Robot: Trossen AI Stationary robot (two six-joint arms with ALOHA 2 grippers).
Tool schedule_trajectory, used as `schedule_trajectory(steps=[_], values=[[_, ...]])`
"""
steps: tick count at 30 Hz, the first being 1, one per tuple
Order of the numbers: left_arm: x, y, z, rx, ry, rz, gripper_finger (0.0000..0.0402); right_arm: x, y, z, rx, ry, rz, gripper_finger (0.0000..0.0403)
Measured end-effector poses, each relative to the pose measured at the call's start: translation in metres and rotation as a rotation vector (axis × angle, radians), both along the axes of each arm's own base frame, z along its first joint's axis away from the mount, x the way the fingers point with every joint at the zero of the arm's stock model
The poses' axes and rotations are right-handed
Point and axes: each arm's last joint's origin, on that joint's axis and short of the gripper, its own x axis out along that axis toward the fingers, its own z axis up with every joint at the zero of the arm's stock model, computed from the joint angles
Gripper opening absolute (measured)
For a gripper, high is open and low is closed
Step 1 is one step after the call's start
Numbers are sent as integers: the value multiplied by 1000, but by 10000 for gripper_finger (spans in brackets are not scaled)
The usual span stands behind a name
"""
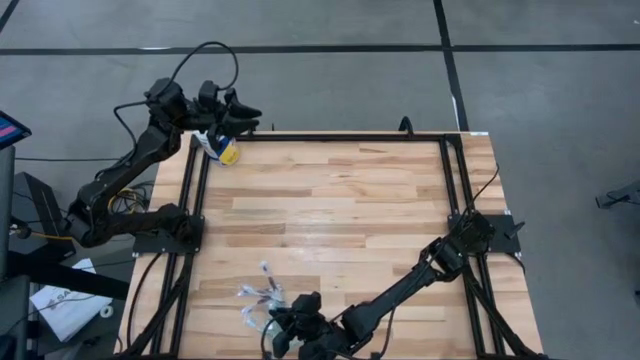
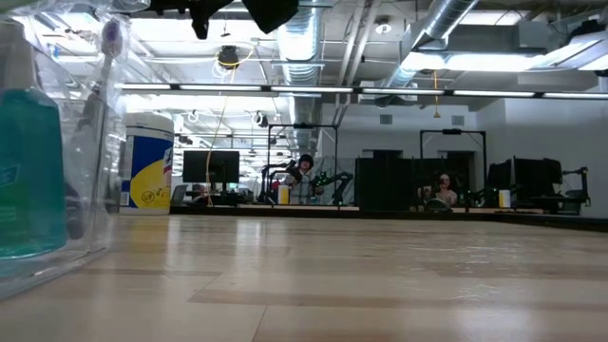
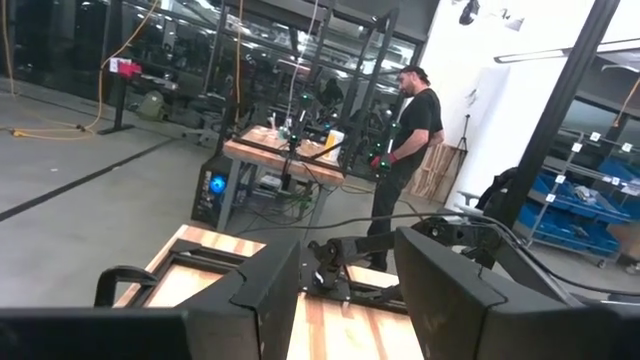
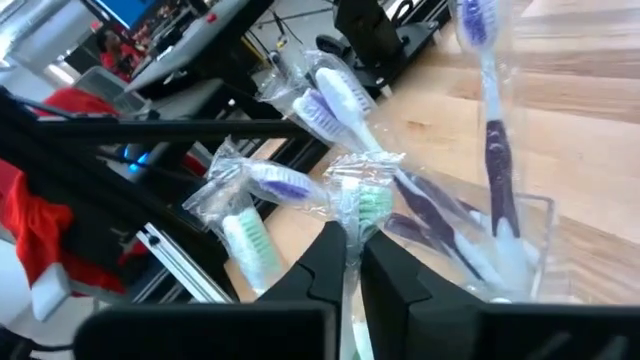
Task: Pick & Place toothbrushing station
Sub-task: Put the green toothbrush into the transparent organizer
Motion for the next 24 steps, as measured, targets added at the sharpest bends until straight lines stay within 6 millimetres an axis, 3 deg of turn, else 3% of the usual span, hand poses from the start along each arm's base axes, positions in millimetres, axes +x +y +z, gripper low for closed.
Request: schedule_trajectory(steps=[8,19,24], values=[[1,-1,0,2,0,-7,159,1,1,0,17,5,36,10],[1,-1,0,-2,1,-7,159,1,2,1,98,-24,24,164],[3,-2,0,-15,1,-17,159,4,4,7,94,-77,38,201]])
